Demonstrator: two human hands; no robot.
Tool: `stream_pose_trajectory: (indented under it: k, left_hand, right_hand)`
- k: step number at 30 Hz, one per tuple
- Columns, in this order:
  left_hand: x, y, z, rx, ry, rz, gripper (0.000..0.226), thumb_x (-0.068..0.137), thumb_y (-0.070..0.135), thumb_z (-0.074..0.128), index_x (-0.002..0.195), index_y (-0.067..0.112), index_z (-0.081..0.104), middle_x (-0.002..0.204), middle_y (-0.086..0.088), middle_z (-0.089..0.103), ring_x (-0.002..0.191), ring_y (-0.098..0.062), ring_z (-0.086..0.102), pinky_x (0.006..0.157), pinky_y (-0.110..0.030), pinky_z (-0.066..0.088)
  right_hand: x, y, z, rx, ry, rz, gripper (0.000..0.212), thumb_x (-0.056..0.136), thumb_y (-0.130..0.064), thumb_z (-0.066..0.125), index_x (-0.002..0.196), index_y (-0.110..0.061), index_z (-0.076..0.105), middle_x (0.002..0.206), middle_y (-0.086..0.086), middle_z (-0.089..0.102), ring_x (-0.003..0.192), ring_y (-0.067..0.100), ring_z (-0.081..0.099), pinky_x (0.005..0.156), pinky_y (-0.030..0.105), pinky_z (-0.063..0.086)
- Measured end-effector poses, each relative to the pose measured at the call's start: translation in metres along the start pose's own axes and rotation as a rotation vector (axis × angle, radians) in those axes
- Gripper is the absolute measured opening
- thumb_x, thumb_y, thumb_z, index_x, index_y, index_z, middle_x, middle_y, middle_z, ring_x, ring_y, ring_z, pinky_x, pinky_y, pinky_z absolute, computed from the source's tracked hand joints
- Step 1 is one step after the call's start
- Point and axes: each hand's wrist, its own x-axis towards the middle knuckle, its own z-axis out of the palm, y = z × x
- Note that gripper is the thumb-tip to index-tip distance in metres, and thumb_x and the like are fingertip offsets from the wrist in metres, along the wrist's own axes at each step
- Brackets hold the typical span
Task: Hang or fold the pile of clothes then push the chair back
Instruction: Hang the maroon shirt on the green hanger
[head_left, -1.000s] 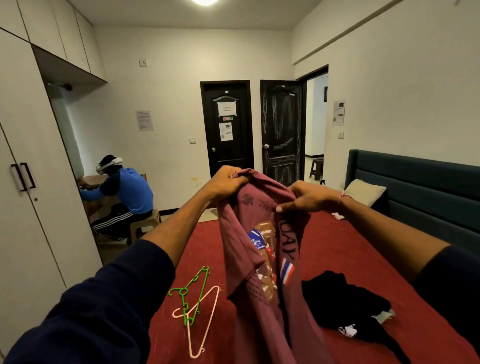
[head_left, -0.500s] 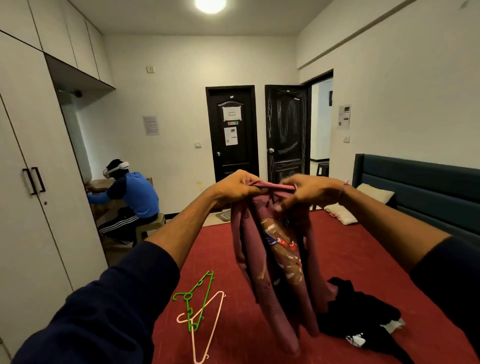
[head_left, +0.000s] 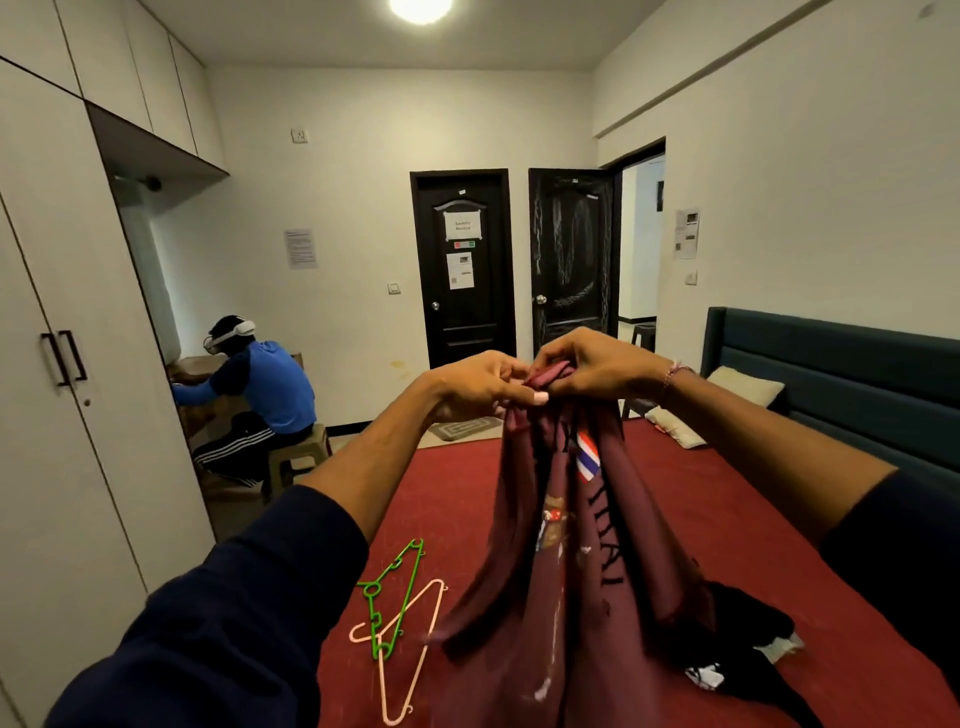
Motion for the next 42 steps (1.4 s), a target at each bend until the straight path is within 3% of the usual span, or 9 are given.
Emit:
stream_pose_trajectory:
  k: [6, 11, 14, 19, 25, 29, 32, 35, 42]
  left_hand:
    - [-0.006, -0.01, -0.009, -0.004, -0.036, -0.033, 0.017, 0.097, 0.01, 0.059, 0.1, 0.009, 0.075, 0.091, -0.018, 0.071, 0.081, -0.024, 0.067, 0.079, -0.032, 0.058]
    - [-0.014, -0.023, -0.013, -0.044, -0.002, -0.063, 0.039, 0.088, 0.018, 0.067, 0.118, -0.006, 0.065, 0.105, -0.024, 0.061, 0.093, -0.034, 0.054, 0.091, -0.044, 0.047]
    - [-0.02, -0.034, -0.026, -0.047, 0.023, -0.086, 0.021, 0.084, 0.02, 0.073, 0.094, 0.002, 0.071, 0.094, -0.016, 0.059, 0.086, -0.028, 0.05, 0.082, -0.038, 0.039]
    - [-0.019, -0.02, -0.011, -0.137, -0.031, -0.058, 0.018, 0.091, 0.007, 0.064, 0.077, 0.013, 0.053, 0.059, 0.001, 0.044, 0.053, -0.009, 0.038, 0.054, -0.021, 0.034]
    - [-0.016, 0.002, 0.002, -0.119, -0.011, 0.025, 0.01, 0.099, 0.016, 0.06, 0.103, 0.007, 0.063, 0.082, -0.002, 0.059, 0.065, -0.007, 0.051, 0.058, -0.019, 0.042]
    - [-0.022, -0.01, -0.012, -0.149, 0.039, 0.008, 0.014, 0.094, 0.015, 0.064, 0.083, 0.01, 0.056, 0.066, 0.0, 0.043, 0.06, -0.011, 0.037, 0.061, -0.025, 0.03]
    - [-0.027, -0.017, -0.019, -0.177, 0.065, -0.005, 0.014, 0.093, 0.011, 0.062, 0.08, 0.011, 0.059, 0.077, -0.009, 0.054, 0.071, -0.02, 0.049, 0.068, -0.027, 0.043]
    - [-0.031, -0.007, -0.012, -0.26, 0.03, 0.014, 0.027, 0.097, 0.014, 0.063, 0.119, 0.0, 0.065, 0.115, -0.017, 0.07, 0.103, -0.03, 0.068, 0.09, -0.035, 0.055]
    - [-0.03, 0.024, -0.008, -0.254, 0.3, 0.171, 0.013, 0.097, 0.021, 0.065, 0.093, 0.008, 0.064, 0.069, -0.002, 0.059, 0.057, -0.01, 0.051, 0.059, -0.024, 0.048]
  right_hand:
    - [-0.016, -0.007, -0.013, 0.044, -0.254, 0.161, 0.055, 0.072, -0.033, 0.089, 0.123, -0.033, 0.068, 0.11, -0.003, 0.075, 0.098, 0.016, 0.073, 0.085, 0.032, 0.06]
    - [-0.02, -0.016, -0.032, -0.282, -0.248, 0.215, 0.035, 0.075, -0.048, 0.083, 0.09, -0.019, 0.072, 0.085, 0.001, 0.074, 0.074, 0.011, 0.067, 0.064, 0.025, 0.053]
    - [-0.028, -0.014, -0.042, -0.181, -0.225, 0.195, 0.021, 0.081, -0.036, 0.082, 0.079, -0.018, 0.072, 0.071, -0.003, 0.066, 0.065, 0.008, 0.059, 0.058, 0.021, 0.045]
    - [-0.016, -0.027, -0.031, -0.13, -0.054, 0.044, 0.004, 0.087, -0.005, 0.073, 0.089, -0.008, 0.072, 0.08, 0.005, 0.068, 0.068, 0.008, 0.06, 0.067, 0.026, 0.051]
    - [-0.004, -0.034, -0.016, -0.236, 0.149, -0.013, 0.02, 0.082, -0.012, 0.078, 0.1, -0.021, 0.072, 0.095, -0.002, 0.072, 0.086, 0.013, 0.068, 0.075, 0.028, 0.06]
    - [-0.01, -0.016, -0.024, -0.314, 0.23, 0.035, 0.025, 0.082, -0.003, 0.071, 0.101, -0.02, 0.073, 0.098, 0.003, 0.074, 0.092, 0.018, 0.07, 0.083, 0.038, 0.06]
    - [-0.012, -0.011, -0.025, -0.186, 0.398, 0.039, 0.027, 0.087, 0.001, 0.061, 0.103, -0.015, 0.076, 0.097, 0.003, 0.075, 0.09, 0.015, 0.07, 0.084, 0.039, 0.06]
    - [-0.007, -0.025, -0.017, -0.067, 0.44, -0.005, 0.025, 0.091, 0.001, 0.062, 0.103, -0.017, 0.074, 0.096, 0.002, 0.074, 0.085, 0.014, 0.071, 0.074, 0.027, 0.061]
    - [0.013, -0.051, -0.003, -0.046, 0.559, -0.092, 0.018, 0.081, -0.027, 0.082, 0.09, -0.014, 0.073, 0.082, -0.004, 0.072, 0.075, 0.008, 0.07, 0.068, 0.021, 0.058]
